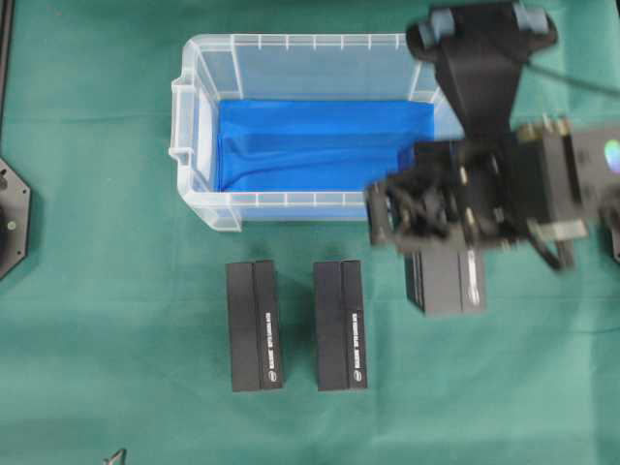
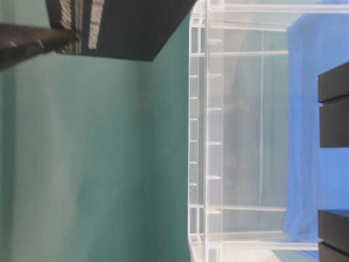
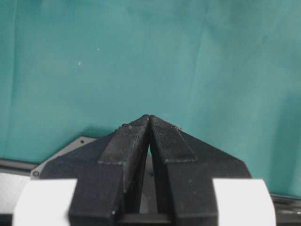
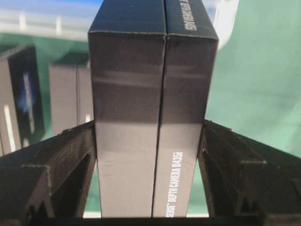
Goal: Take the box out of the case with the right arm.
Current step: 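Carry the box forward and lower it right of the other boxes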
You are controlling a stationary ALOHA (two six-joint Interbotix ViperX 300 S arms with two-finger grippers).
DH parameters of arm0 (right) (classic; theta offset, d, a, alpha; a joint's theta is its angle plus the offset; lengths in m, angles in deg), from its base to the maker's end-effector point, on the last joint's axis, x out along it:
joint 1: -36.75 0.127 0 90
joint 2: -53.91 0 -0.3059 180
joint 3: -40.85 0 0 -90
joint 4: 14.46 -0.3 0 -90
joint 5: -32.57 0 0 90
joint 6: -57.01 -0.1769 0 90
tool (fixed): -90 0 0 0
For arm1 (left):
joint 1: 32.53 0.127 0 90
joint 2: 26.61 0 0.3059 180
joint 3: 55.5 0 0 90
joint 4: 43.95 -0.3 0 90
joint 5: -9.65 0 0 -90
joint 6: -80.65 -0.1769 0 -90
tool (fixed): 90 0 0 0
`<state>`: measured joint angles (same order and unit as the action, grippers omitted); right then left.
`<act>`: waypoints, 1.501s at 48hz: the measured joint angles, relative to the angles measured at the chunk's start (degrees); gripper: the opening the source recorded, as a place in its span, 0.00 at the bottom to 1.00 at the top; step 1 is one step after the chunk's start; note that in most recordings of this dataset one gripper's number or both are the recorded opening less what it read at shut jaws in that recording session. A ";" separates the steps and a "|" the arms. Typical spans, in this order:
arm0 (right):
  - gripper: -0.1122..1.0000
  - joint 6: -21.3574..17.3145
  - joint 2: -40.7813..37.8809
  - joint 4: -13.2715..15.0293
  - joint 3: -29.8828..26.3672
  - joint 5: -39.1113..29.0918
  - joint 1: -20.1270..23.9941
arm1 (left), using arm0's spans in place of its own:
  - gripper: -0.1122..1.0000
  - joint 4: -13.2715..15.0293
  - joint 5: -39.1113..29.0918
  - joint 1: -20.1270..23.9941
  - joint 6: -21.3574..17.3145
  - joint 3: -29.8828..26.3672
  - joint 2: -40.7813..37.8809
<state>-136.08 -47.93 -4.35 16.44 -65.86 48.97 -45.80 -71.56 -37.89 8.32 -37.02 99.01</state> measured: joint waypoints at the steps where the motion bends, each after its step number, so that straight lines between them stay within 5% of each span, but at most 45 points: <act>1: 0.69 -0.62 -0.09 0.00 0.00 0.09 0.62 | 0.12 0.00 0.00 0.00 0.00 0.00 0.00; 14: 0.69 -8.00 -1.23 0.09 -2.99 -1.05 8.61 | 0.12 0.00 0.00 -0.09 0.00 0.00 0.09; 47: 0.69 -8.26 -3.25 0.00 -4.92 -3.25 9.49 | 0.12 0.09 0.00 0.00 0.00 0.00 0.18; 57: 0.69 -8.70 -3.25 -0.62 -0.88 -1.41 9.49 | 0.12 0.00 0.00 0.00 0.00 0.00 0.09; 72: 0.69 -10.90 -3.25 -2.46 9.93 11.25 9.49 | 0.12 0.00 0.00 -0.09 0.00 0.00 0.00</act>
<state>-146.98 -51.18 -6.81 26.37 -54.61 58.46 -45.80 -71.56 -37.98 8.32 -37.02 99.01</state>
